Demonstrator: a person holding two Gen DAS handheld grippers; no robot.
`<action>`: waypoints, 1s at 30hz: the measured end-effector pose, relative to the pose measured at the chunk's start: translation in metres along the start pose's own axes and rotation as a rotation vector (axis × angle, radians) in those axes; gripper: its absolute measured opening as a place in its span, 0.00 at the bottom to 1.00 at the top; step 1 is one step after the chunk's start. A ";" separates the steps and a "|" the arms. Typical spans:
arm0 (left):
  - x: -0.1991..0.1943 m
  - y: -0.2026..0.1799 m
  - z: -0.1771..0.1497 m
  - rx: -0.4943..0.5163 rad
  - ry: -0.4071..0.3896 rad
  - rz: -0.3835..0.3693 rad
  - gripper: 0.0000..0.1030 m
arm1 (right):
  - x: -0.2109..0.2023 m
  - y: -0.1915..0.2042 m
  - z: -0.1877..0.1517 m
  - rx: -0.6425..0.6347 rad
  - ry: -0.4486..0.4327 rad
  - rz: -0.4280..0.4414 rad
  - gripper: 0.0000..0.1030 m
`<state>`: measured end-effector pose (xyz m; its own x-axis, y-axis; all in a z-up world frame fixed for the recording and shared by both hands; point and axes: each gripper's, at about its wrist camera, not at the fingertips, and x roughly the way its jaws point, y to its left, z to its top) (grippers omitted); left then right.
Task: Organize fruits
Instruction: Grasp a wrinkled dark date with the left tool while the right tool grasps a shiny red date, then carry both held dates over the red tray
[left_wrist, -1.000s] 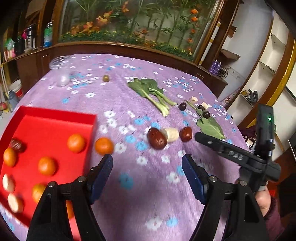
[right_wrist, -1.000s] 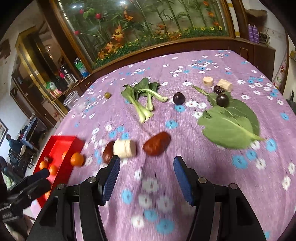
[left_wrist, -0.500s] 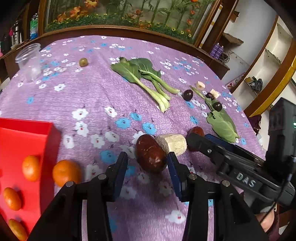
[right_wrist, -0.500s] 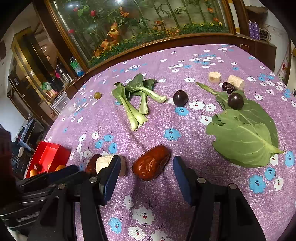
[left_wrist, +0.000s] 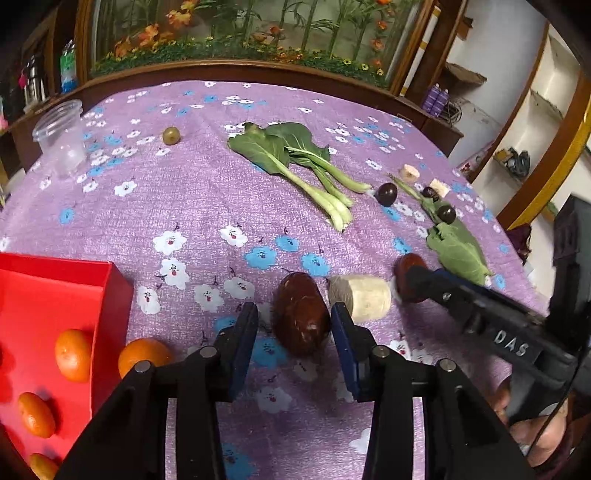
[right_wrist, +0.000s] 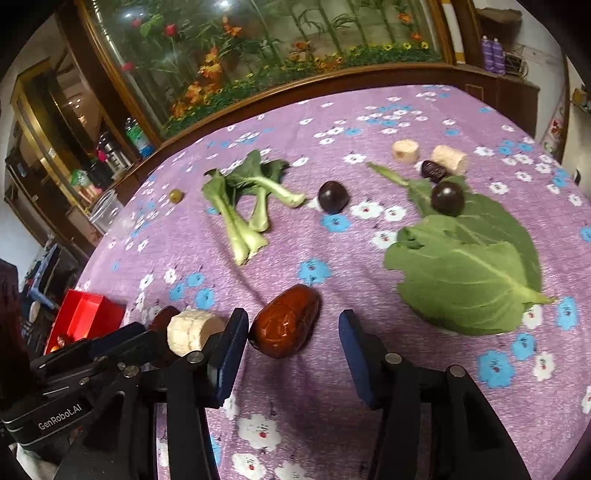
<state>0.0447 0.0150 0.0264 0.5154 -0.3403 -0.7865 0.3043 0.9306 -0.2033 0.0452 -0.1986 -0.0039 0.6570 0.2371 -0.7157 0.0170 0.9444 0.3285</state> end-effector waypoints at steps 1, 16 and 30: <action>0.002 -0.002 0.000 0.010 0.005 0.003 0.39 | -0.001 0.000 0.000 -0.006 -0.005 -0.005 0.54; 0.014 -0.016 -0.002 0.070 -0.012 0.069 0.33 | 0.008 0.014 -0.004 -0.073 0.000 0.014 0.40; -0.036 -0.017 -0.021 0.034 -0.092 0.060 0.33 | -0.006 0.012 -0.005 -0.064 -0.041 0.015 0.34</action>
<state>0.0039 0.0144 0.0458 0.6046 -0.2966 -0.7392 0.2969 0.9451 -0.1364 0.0378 -0.1872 0.0010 0.6872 0.2433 -0.6845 -0.0407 0.9537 0.2981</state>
